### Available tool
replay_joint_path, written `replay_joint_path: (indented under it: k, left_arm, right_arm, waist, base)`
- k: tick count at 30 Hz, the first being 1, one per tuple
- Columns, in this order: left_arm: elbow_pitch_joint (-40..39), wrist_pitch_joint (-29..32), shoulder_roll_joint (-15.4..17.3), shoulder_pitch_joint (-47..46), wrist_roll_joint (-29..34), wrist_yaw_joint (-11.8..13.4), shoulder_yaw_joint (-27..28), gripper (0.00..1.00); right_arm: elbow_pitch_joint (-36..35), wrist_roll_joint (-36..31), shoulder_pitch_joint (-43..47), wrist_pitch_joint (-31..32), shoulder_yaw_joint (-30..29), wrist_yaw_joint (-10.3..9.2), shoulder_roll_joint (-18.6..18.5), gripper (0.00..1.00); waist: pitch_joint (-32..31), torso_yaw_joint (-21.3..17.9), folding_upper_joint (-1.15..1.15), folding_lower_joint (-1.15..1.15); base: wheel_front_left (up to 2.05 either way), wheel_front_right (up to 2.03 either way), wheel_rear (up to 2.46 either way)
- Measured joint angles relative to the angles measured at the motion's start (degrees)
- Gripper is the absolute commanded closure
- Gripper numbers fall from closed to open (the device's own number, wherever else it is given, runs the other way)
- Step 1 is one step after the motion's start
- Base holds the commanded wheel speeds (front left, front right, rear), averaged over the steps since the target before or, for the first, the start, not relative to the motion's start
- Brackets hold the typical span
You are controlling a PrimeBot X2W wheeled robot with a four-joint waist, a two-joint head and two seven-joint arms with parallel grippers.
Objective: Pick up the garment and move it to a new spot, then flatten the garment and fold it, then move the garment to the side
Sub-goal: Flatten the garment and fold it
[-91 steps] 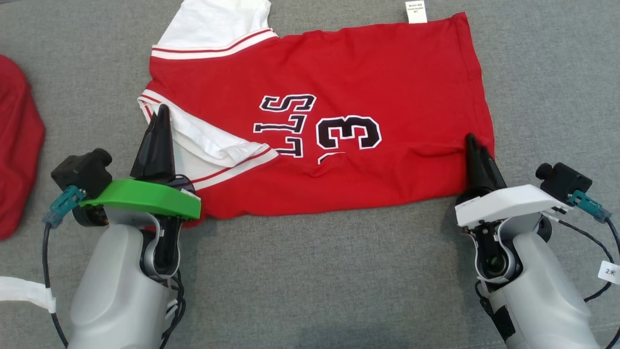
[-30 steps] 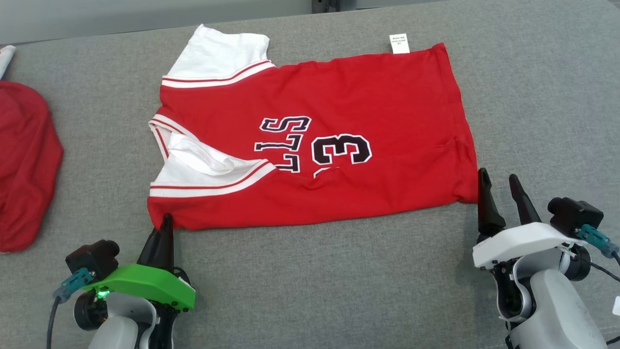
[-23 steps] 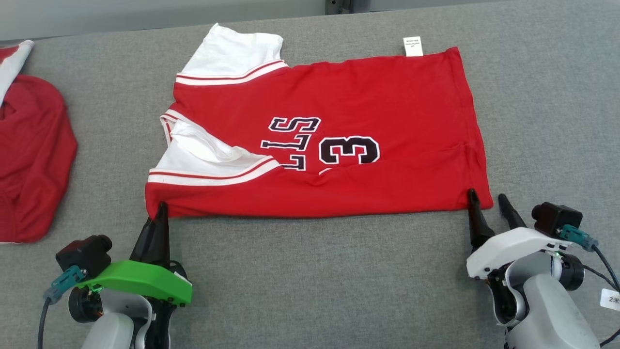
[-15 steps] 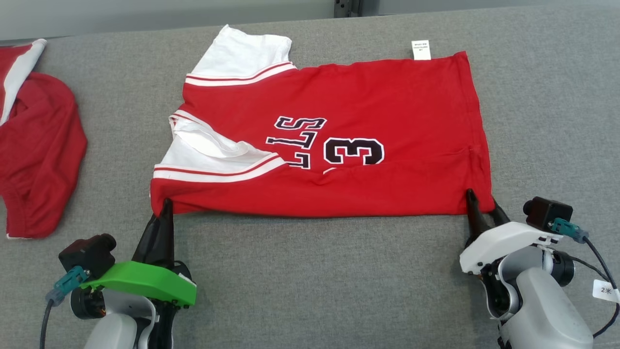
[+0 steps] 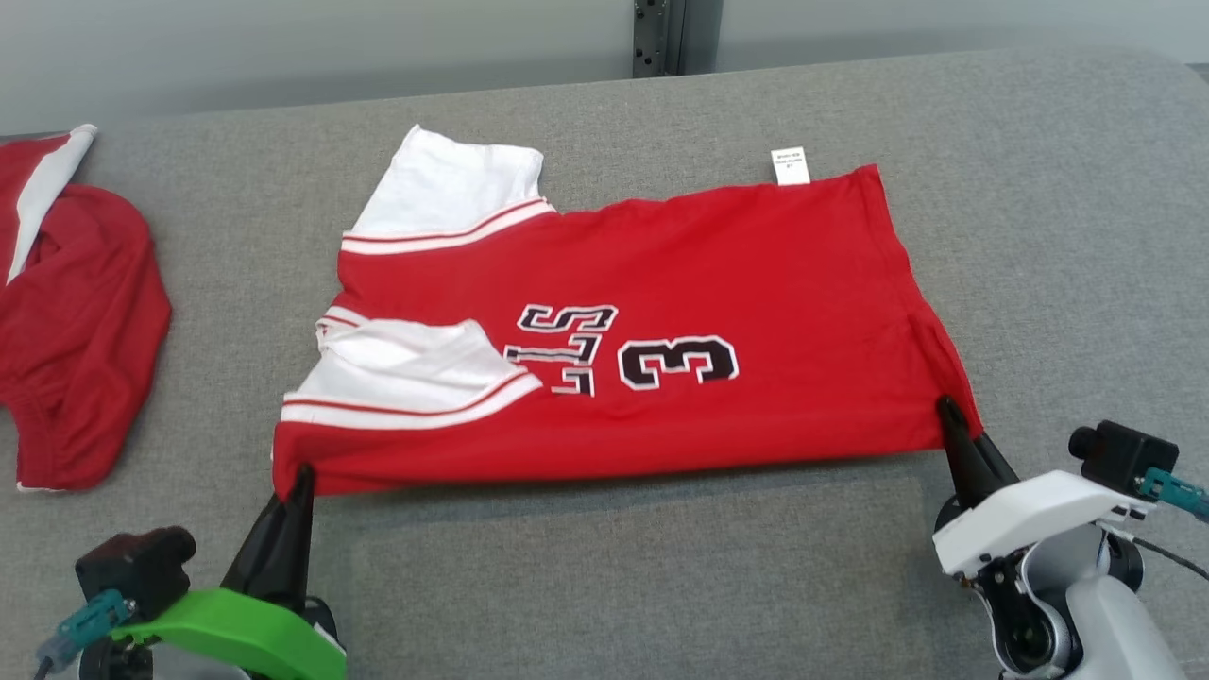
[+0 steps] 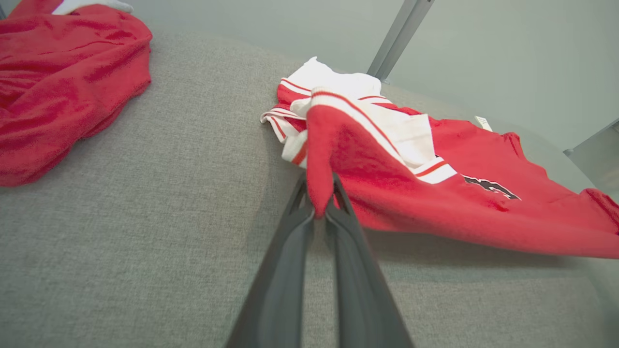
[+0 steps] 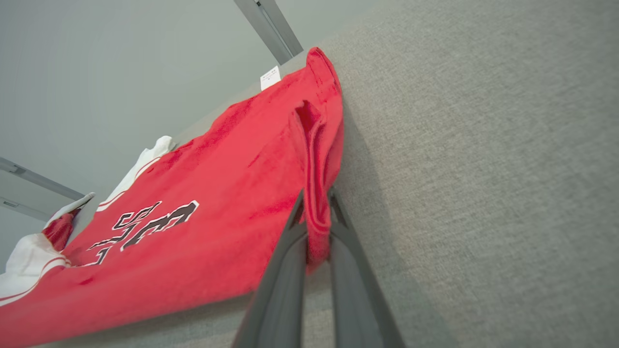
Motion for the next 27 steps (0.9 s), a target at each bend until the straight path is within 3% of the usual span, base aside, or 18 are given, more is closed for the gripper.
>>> replay_joint_path:
  k: [7, 16, 17, 18, 19, 20, 27]
  left_arm:
    - [-5.82, 3.77, 1.41, 9.55, -1.82, 2.77, -0.21, 1.00]
    - [-1.33, 3.91, -0.36, 12.73, -4.16, 3.23, -0.35, 1.00]
    - [-0.48, 3.82, -0.56, 12.73, -4.41, 3.25, -0.23, 1.00]
    - [0.41, 3.67, -0.65, 12.72, -4.58, 3.33, -0.07, 0.78]
    - [1.13, 3.64, -0.66, 12.70, -4.58, 3.37, -0.09, 0.58]
    - [1.77, 3.19, -0.67, 12.64, -4.57, 3.37, -0.07, 0.00]
    - [2.46, 0.94, 0.24, 11.51, -3.76, 3.18, 1.35, 0.00]
  right_arm:
    - [-8.86, -0.79, 10.43, 5.01, -1.57, 0.00, 0.92, 1.00]
    - [-10.93, -0.86, 14.56, 6.48, -2.78, 0.00, 2.13, 1.00]
    - [-10.79, -1.13, 14.60, 6.48, -2.78, 0.00, 2.18, 0.84]
    - [-10.63, -1.35, 14.61, 6.48, -2.88, 0.00, 2.21, 0.52]
    - [-10.51, -1.45, 14.61, 6.39, -3.03, 0.01, 2.24, 0.00]
    - [-10.39, -1.70, 14.61, 6.34, -3.11, 0.00, 2.25, 0.00]
    - [-10.54, -2.91, 14.66, 5.26, -4.87, 0.00, 2.22, 0.00]
  waist:
    - [-0.64, -1.13, 0.00, 0.00]
    - [-1.04, -2.45, 0.00, 0.00]
    - [-1.07, -2.56, 0.00, 0.00]
    - [-1.08, -2.67, 0.00, 0.00]
    - [-1.10, -2.80, 0.00, 0.00]
    - [-1.12, -2.93, 0.00, 0.00]
    - [-0.70, -3.53, 0.00, 0.00]
  base:
    - [0.00, 0.00, 0.00]
    - [0.00, 0.00, 0.00]
    - [0.00, 0.00, 0.00]
    - [0.00, 0.00, 0.00]
    - [0.00, 0.00, 0.00]
    - [0.00, 0.00, 0.00]
    - [0.00, 0.00, 0.00]
